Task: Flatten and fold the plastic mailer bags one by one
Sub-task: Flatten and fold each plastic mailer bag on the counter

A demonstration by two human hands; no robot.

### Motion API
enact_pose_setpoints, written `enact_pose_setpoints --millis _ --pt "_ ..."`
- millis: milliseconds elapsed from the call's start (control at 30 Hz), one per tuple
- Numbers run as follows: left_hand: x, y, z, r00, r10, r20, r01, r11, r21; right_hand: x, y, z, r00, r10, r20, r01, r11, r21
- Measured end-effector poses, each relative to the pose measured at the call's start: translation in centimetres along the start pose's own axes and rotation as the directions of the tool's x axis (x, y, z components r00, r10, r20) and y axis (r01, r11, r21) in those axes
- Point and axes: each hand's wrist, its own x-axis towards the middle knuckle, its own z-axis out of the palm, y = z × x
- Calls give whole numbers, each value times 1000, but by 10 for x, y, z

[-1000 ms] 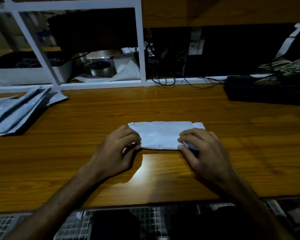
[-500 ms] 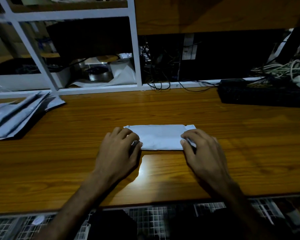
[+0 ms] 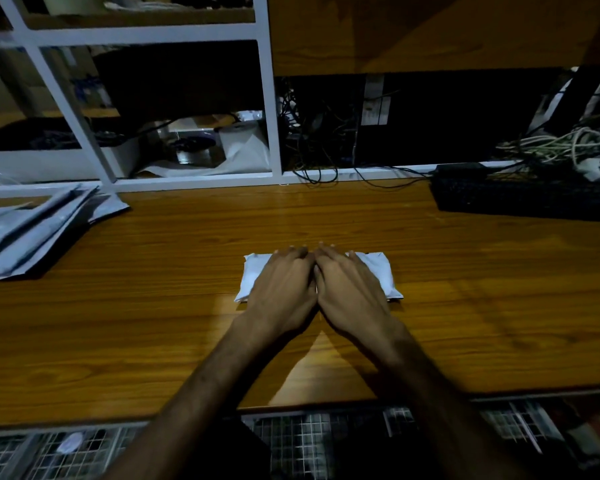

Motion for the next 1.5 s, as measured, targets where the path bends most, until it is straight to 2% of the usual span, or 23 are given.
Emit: enact_pose_setpoints --millis 167,367,900,1233,1500 --pt "-2 -2 11 999 -16 41 11 991 133 -4 4 9 1000 4 -5 -5 998 -66" --pt "-4 -5 15 997 -26 69 11 979 206 -8 0 8 1000 22 -3 -23 995 -93" --pt "-5 -5 20 996 -68 64 51 970 238 -8 0 2 995 82 48 -74 985 -153" --pt "-4 -5 23 986 -160 49 145 963 226 -8 3 1 993 93 67 -77 974 -214" --pt "-3 -11 20 968 -247 48 233 952 200 -7 2 0 986 159 57 -146 971 -187"
